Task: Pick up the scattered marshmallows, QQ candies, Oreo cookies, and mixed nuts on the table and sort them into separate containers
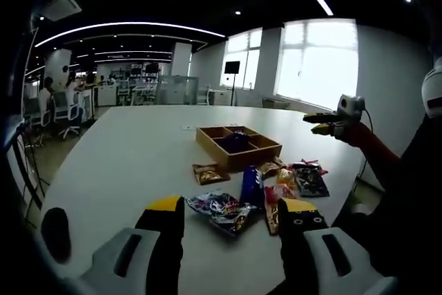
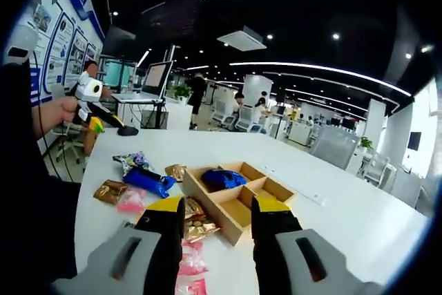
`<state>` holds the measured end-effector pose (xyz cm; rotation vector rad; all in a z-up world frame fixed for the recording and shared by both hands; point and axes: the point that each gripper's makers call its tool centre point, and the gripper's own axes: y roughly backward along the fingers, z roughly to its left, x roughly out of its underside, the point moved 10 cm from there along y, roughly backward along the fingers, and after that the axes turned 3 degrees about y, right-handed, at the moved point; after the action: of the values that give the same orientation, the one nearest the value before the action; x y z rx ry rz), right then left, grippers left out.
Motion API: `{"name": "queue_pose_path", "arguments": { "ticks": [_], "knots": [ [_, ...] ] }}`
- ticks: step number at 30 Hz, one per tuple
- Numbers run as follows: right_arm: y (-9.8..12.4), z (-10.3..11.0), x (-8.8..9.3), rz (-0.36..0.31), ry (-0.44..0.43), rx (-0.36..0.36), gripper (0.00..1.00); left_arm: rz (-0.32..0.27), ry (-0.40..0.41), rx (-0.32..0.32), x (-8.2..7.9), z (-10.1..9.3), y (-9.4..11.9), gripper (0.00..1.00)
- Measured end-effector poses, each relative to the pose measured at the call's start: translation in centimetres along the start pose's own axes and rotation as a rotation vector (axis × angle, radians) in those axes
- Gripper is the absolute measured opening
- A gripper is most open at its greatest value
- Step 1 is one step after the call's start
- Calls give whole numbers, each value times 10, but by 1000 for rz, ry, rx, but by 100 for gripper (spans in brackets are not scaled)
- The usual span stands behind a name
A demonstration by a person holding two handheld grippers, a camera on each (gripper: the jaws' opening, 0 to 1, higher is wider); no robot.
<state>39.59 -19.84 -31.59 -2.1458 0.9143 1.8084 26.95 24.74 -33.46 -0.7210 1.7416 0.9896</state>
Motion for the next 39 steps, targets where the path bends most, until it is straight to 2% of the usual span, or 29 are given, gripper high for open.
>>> {"name": "queue_pose_path", "arguments": {
  "ticks": [10,20,31,39],
  "knots": [
    [19,14,7,-1,-18,15,35,-2,-8,6,-6,-2,-3,59],
    [34,27,9,9,-14,13,35,14,4,8,-2,-2,-4,59],
    [39,32,10,13,-4,18,35,20,88,23,10,4,-12,55],
    [43,36,13,37,19,7,35,34,152,8,20,9,-20,55]
  ]
}}
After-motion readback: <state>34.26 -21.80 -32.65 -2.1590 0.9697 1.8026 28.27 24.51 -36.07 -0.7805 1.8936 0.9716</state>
